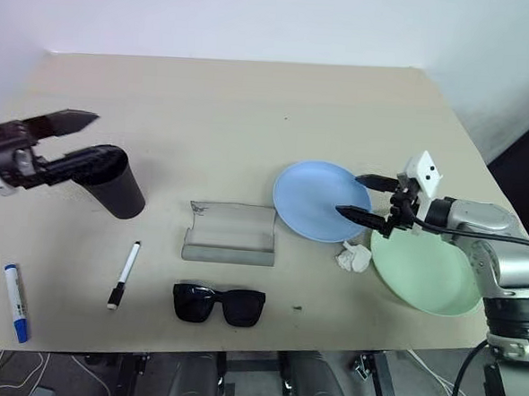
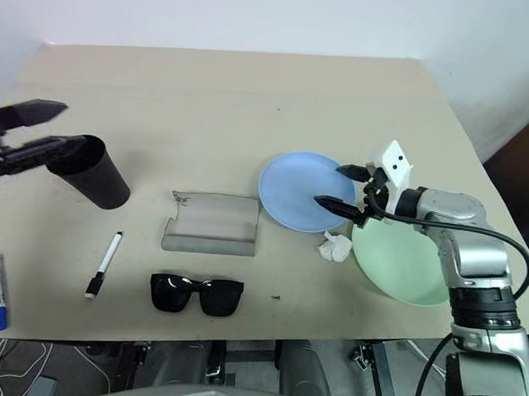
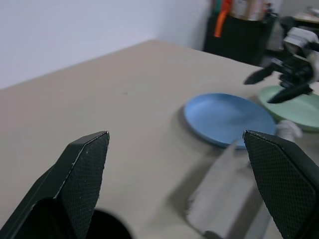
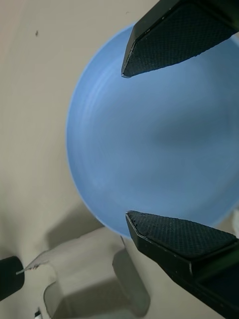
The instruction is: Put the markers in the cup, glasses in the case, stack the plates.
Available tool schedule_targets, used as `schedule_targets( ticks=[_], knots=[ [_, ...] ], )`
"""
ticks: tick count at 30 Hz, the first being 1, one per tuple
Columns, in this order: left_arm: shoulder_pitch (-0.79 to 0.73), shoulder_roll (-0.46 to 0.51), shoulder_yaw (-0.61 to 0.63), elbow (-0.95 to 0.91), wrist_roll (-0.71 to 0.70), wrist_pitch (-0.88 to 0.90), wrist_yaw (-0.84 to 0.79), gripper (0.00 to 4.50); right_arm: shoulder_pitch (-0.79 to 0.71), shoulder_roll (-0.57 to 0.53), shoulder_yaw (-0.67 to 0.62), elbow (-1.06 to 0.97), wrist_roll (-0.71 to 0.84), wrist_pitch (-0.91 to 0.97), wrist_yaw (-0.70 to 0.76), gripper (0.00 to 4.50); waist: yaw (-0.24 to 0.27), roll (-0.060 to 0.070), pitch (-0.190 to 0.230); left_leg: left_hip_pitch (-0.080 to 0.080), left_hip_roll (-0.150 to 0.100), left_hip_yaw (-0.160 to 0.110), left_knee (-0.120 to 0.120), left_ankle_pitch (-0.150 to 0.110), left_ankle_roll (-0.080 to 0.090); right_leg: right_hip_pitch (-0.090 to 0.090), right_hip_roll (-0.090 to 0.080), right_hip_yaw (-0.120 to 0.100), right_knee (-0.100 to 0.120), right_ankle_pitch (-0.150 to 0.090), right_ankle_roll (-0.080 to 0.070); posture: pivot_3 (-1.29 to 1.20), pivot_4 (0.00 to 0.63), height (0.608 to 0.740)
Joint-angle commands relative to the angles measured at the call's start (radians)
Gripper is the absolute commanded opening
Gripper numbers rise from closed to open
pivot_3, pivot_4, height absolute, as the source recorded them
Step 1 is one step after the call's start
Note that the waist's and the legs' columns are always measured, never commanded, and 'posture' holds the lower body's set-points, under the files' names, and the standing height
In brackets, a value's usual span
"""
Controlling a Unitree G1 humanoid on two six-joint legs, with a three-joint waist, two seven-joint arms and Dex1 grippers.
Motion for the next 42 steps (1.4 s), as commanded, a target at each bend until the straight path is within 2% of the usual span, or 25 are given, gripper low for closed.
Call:
schedule_targets(
  ticks=[1,11,14,21,26,34,42],
  knots=[
    [-0.032,-0.004,-0.066,-0.084,0.009,-0.023,-0.005,4.49,0.019,-0.038,-0.077,-0.091,0.052,0.049,-0.024,4.5,0.0,0.0,0.0,0.0,0.0,0.0,0.0,0.0,0.0,0.0,0.0,0.0,0.0,0.0,0.0,0.0,0.15,0.735],
    [-0.057,-0.132,-0.237,-0.207,0.035,-0.043,0.068,4.49,0.14,-0.09,-0.179,-0.201,0.114,0.122,-0.072,4.5,0.0,0.0,0.0,0.0,-0.001,-0.001,0.001,0.0,0.0,0.001,0.002,0.001,0.0,0.0,0.0,0.0,0.15,0.735],
    [-0.038,-0.147,-0.28,-0.223,0.091,-0.084,0.072,4.49,0.17,-0.099,-0.198,-0.224,0.125,0.132,-0.083,4.5,0.0,0.0,0.0,0.0,-0.001,-0.001,0.002,0.0,0.0,0.001,0.002,0.001,0.0,0.001,0.001,0.0,0.15,0.735],
    [0.004,-0.257,-0.402,-0.226,0.217,-0.226,0.085,4.49,0.233,-0.12,-0.251,-0.268,0.15,0.154,-0.101,4.5,0.002,0.0,0.0,0.0,-0.001,-0.001,0.004,0.0,0.0,0.002,0.002,0.002,0.0,0.001,0.002,0.0,0.15,0.735],
    [0.019,-0.318,-0.492,-0.143,0.326,-0.363,0.052,4.49,0.297,-0.14,-0.305,-0.311,0.169,0.18,-0.119,4.5,0.002,0.0,0.0,0.0,-0.001,-0.001,0.007,0.0,0.0,0.004,0.002,0.002,0.0,0.001,0.002,0.0,0.15,0.735],
    [-0.022,-0.386,-0.543,0.059,0.379,-0.484,-0.044,4.49,0.404,-0.189,-0.411,-0.356,0.202,0.229,-0.11,4.5,0.002,0.0,0.0,0.0,0.0,-0.002,0.01,0.0,0.002,0.005,0.002,0.003,0.0,0.001,0.0,0.0,0.15,0.735],
    [-0.003,-0.37,-0.537,0.115,0.389,-0.547,-0.128,4.49,0.482,-0.249,-0.485,-0.326,0.208,0.264,-0.08,4.5,0.0,0.0,-0.001,0.0,0.0,-0.002,0.01,0.0,0.003,0.006,0.001,0.003,0.0,0.001,0.0,0.0,0.15,0.735]
  ],
)
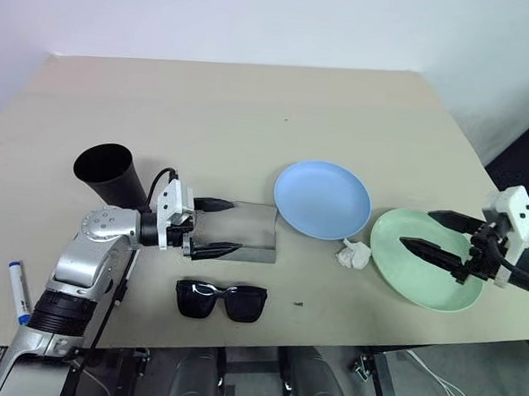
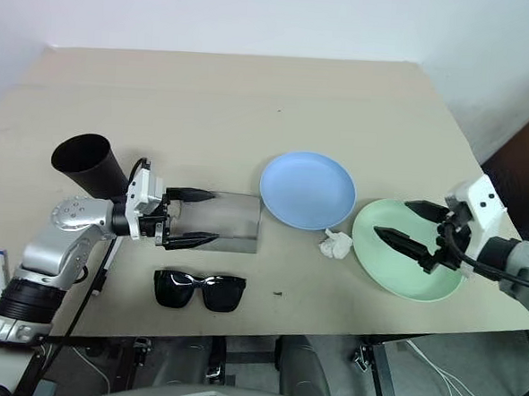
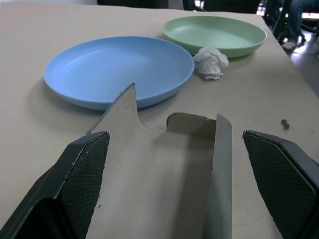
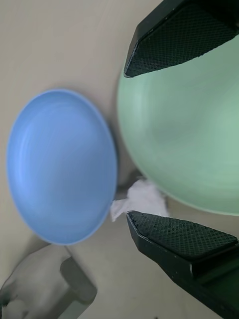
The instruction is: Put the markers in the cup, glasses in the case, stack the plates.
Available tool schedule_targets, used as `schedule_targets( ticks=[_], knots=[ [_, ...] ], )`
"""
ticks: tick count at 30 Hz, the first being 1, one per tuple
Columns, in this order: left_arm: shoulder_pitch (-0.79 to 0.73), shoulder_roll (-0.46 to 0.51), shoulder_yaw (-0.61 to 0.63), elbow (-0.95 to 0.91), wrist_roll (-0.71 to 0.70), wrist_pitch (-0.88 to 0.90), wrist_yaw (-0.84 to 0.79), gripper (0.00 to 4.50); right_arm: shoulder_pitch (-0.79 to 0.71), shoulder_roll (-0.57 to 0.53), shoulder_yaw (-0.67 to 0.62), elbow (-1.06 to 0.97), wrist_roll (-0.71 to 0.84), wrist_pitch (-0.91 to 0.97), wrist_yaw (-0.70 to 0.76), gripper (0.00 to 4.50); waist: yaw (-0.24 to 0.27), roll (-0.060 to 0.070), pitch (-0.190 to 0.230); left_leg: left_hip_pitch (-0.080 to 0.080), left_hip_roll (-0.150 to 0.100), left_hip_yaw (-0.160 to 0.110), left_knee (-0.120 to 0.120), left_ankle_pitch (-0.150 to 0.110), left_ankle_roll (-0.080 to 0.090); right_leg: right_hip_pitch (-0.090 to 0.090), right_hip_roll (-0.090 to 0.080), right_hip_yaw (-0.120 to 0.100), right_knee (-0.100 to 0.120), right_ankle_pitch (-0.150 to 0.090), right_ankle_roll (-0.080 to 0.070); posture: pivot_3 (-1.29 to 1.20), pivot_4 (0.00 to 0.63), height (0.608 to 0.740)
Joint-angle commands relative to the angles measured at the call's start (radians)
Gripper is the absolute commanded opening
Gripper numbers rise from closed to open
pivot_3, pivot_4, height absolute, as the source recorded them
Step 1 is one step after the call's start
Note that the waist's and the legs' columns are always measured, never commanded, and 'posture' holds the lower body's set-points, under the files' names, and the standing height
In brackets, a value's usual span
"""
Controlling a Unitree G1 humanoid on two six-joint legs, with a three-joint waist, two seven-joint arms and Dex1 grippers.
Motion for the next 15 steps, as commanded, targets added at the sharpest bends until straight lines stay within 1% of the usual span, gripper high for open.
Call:
schedule_targets(
  ticks=[1,3,5,7,10,15],
  knots=[
    [0.011,0.025,0.021,-0.028,-0.018,-0.007,-0.036,4.49,0.003,-0.046,-0.053,0.017,-0.01,-0.008,0.013,4.5,0.0,0.0,0.0,0.0,0.0,0.0,0.0,0.0,0.0,0.0,0.0,0.0,0.0,0.0,0.0,0.0,0.15,0.735],
    [0.023,0.044,0.024,-0.052,-0.013,-0.006,-0.045,4.49,0.007,-0.064,-0.044,0.044,-0.03,-0.02,0.018,4.5,0.0,0.0,0.0,0.0,0.0,0.0,0.0,0.0,0.0,0.0,0.0,0.0,0.0,0.0,0.0,0.0,0.15,0.735],
    [0.028,0.052,0.032,-0.068,0.012,-0.029,-0.018,4.49,0.011,-0.085,-0.025,0.076,-0.058,-0.033,0.025,4.5,0.0,0.0,0.0,0.0,0.0,0.0,0.0,0.0,0.0,0.0,0.0,0.0,0.0,0.0,0.0,0.0,0.15,0.735],
    [0.028,0.078,0.048,-0.106,-0.008,0.006,-0.016,4.49,-0.001,-0.107,0.014,0.136,-0.101,-0.045,0.02,4.5,0.001,0.0,0.0,0.0,0.0,0.0,0.0,0.0,0.0,0.0,-0.001,0.0,0.0,0.0,0.0,0.0,0.15,0.735],
    [0.032,0.107,0.057,-0.151,-0.047,0.081,-0.018,4.49,-0.033,-0.129,0.066,0.231,-0.148,-0.065,0.017,4.5,0.0,0.0,0.0,0.0,0.0,0.0,0.0,0.0,0.0,0.0,-0.001,0.0,-0.001,0.0,-0.001,0.0,0.15,0.735],
    [0.044,0.114,0.056,-0.18,-0.022,0.099,0.023,4.49,-0.122,-0.15,0.157,0.409,-0.218,-0.082,0.014,4.5,-0.001,0.0,0.0,0.0,0.0,0.001,0.0,0.0,0.001,0.0,-0.001,0.001,-0.001,0.0,-0.001,0.0,0.15,0.735]
  ],
)
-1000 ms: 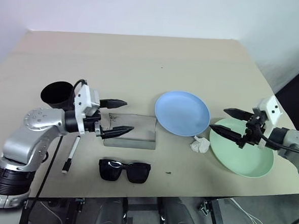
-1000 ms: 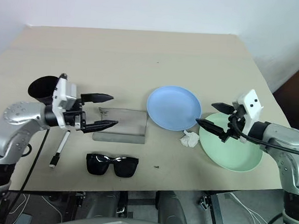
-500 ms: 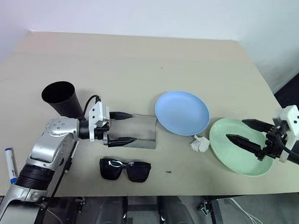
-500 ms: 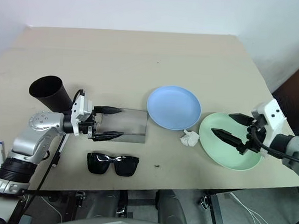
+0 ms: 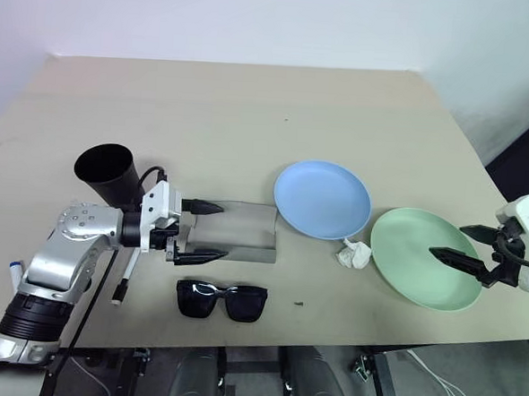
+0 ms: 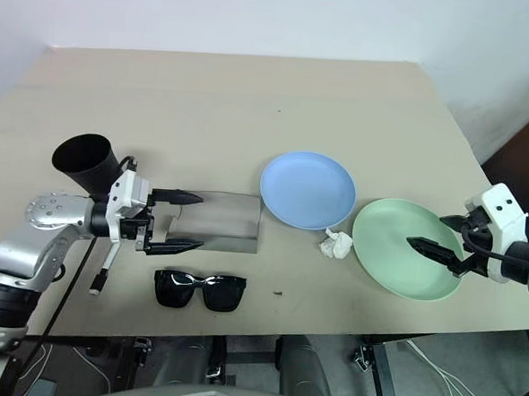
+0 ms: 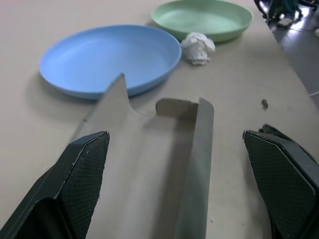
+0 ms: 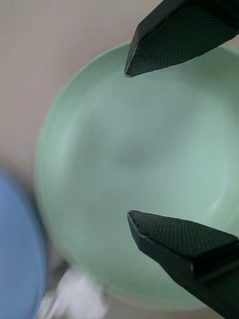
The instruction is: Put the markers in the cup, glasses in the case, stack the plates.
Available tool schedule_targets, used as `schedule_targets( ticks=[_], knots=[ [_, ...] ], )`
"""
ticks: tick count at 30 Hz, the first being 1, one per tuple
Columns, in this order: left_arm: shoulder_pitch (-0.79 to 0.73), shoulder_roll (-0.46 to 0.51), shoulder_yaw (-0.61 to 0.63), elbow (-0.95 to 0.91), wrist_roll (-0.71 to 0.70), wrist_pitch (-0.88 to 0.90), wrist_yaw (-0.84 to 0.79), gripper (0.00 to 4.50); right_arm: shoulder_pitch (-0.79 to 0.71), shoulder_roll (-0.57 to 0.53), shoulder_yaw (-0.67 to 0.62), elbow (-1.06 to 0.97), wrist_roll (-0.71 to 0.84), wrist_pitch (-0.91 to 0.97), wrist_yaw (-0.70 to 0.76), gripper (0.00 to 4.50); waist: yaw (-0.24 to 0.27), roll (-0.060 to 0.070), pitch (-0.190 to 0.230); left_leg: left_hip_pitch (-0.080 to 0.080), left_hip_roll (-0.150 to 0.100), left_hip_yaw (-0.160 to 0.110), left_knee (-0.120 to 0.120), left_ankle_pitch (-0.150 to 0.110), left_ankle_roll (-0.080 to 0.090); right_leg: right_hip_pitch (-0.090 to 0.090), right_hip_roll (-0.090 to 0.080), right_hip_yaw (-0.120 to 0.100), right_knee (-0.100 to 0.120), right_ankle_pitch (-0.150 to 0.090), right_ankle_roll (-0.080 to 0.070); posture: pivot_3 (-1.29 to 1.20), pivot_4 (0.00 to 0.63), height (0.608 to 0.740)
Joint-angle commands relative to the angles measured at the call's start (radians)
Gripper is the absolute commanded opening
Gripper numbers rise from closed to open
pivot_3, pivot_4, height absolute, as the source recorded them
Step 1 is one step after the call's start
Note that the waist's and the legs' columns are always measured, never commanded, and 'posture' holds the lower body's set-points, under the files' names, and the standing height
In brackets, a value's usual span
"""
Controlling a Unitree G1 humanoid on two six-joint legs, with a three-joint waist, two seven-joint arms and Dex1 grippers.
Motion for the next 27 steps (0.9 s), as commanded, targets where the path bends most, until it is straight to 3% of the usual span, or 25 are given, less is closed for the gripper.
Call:
schedule_targets(
  ticks=[1,8,11,22,27],
  knots=[
    [0.006,0.005,0.013,-0.038,-0.001,0.017,0.024,4.49,-0.06,-0.029,0.038,0.097,-0.05,-0.025,-0.001,4.5,-0.001,0.0,0.0,0.0,0.0,0.0,0.0,0.0,0.0,0.0,0.0,0.0,0.0,0.0,0.0,0.0,0.15,0.735],
    [0.009,-0.014,0.004,-0.024,0.027,0.001,0.061,4.49,-0.145,-0.035,0.135,0.258,-0.107,-0.005,0.026,4.5,0.0,0.0,0.0,0.0,0.0,0.0,0.0,0.0,0.0,-0.001,0.0,0.0,0.0,0.0,0.0,0.0,0.15,0.735],
    [0.024,-0.009,0.011,-0.027,0.031,0.003,0.066,4.5,-0.145,-0.036,0.141,0.245,-0.104,0.001,0.044,3.91,0.0,0.0,0.0,0.0,0.0,0.0,0.0,0.0,0.0,-0.001,0.0,0.0,0.0,0.0,0.0,0.0,0.15,0.735],
    [0.048,-0.004,0.004,-0.067,0.032,0.031,0.078,4.5,-0.129,-0.084,0.111,0.225,-0.124,-0.013,0.081,0.12,0.0,0.0,0.0,0.0,0.0,0.001,0.0,0.0,0.0,-0.001,0.0,0.0,0.0,0.0,0.0,0.0,0.15,0.735],
    [0.047,-0.001,0.008,-0.064,0.024,0.047,0.073,4.5,-0.116,-0.114,0.08,0.234,-0.118,-0.013,0.103,0.05,0.004,0.0,0.0,0.0,0.0,0.0,0.0,0.0,0.0,-0.001,0.0,0.0,0.0,0.0,0.0,0.0,0.15,0.735]
  ],
)
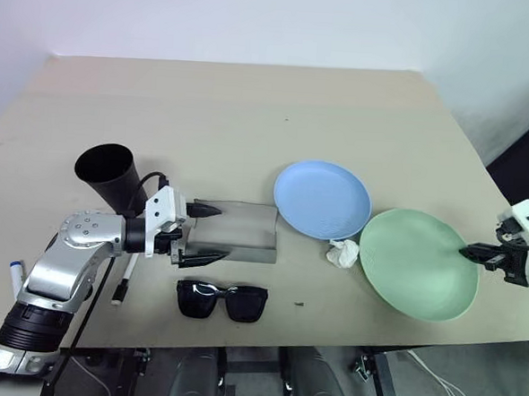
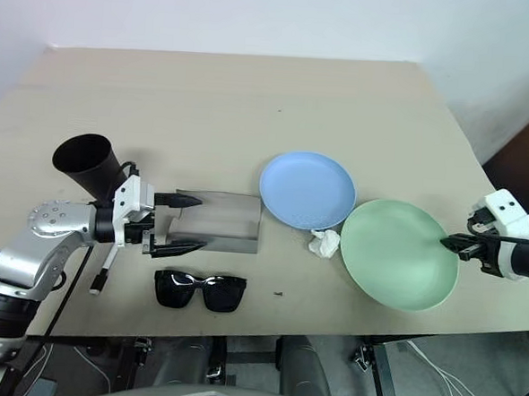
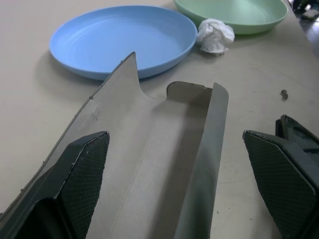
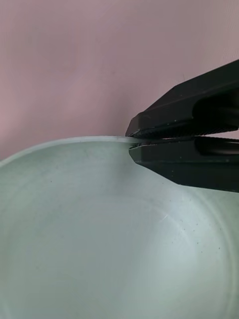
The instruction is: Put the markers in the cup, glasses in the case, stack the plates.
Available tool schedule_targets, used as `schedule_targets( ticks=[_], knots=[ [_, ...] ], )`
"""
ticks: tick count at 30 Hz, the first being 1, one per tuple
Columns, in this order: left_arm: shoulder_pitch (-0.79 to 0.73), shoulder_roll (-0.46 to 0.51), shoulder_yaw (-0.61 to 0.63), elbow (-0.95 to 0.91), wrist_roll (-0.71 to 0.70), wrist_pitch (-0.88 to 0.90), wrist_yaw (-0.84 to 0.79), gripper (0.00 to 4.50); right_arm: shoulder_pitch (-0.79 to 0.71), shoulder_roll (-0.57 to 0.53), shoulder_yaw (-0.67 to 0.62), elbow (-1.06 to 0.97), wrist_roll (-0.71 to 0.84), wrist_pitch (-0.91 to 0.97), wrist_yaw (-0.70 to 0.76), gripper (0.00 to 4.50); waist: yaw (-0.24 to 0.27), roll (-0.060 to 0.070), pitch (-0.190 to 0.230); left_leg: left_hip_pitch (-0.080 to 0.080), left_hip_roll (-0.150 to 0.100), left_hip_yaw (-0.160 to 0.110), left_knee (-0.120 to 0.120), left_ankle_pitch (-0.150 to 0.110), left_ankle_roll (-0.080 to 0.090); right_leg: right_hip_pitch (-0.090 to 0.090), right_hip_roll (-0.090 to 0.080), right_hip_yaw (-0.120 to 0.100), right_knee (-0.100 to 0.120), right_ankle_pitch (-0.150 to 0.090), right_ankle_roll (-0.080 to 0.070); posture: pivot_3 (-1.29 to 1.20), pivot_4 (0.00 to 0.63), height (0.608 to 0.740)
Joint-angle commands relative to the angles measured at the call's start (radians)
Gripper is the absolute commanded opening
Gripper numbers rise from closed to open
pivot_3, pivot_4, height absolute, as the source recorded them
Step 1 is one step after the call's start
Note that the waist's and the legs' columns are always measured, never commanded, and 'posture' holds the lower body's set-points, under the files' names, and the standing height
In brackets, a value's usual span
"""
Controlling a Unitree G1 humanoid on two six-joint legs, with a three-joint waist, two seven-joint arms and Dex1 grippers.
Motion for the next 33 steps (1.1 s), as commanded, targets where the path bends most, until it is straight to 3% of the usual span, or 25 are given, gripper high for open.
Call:
schedule_targets(
  ticks=[1,7,10,16,23,33],
  knots=[
    [-0.002,0.01,0.014,-0.026,-0.016,0.013,-0.004,4.5,0.012,-0.049,-0.059,-0.001,-0.002,0.0,0.015,0.05,0.001,0.0,0.0,0.0,0.0,0.0,0.0,0.0,0.0,0.0,0.0,0.0,0.0,0.0,0.0,0.0,0.15,0.735],
    [-0.016,0.009,0.024,-0.02,-0.027,0.026,-0.009,4.5,-0.019,-0.07,-0.139,-0.003,0.031,-0.02,0.045,0.05,-0.002,0.0,0.0,0.0,0.0,0.0,0.0,0.0,0.0,0.0,0.0,0.0,0.0,0.0,0.0,0.0,0.15,0.735],
    [-0.02,0.013,0.03,-0.019,-0.028,0.039,-0.008,4.5,-0.135,-0.077,-0.144,0.077,0.031,-0.05,0.024,0.05,-0.008,0.001,0.0,0.0,0.0,0.001,0.0,0.0,0.0,0.0,0.0,0.001,0.0,0.0,0.0,0.0,0.15,0.735],
    [-0.018,0.029,0.065,-0.044,-0.071,0.077,-0.013,4.5,-0.428,-0.025,-0.029,0.136,0.049,0.045,0.004,0.05,-0.019,0.003,0.001,0.0,0.001,0.002,0.0,0.0,0.0,-0.002,0.001,0.002,0.0,0.001,-0.002,0.0,0.15,0.735],
    [-0.005,0.062,0.098,-0.08,-0.081,0.12,0.022,4.5,-0.796,0.143,0.174,0.282,-0.022,0.152,-0.068,0.05,-0.03,0.004,0.002,-0.001,0.0,0.003,-0.002,0.0,0.0,-0.005,0.0,0.003,0.0,0.001,-0.002,0.0,0.15,0.735],
    [-0.001,0.077,0.115,-0.116,-0.092,0.161,0.056,4.5,-0.964,0.369,0.36,0.525,-0.167,0.092,-0.087,0.05,-0.028,0.005,0.002,-0.003,0.0,0.003,-0.004,0.0,0.0,-0.006,0.0,0.002,0.0,0.002,0.001,0.0,0.15,0.735]
  ],
)
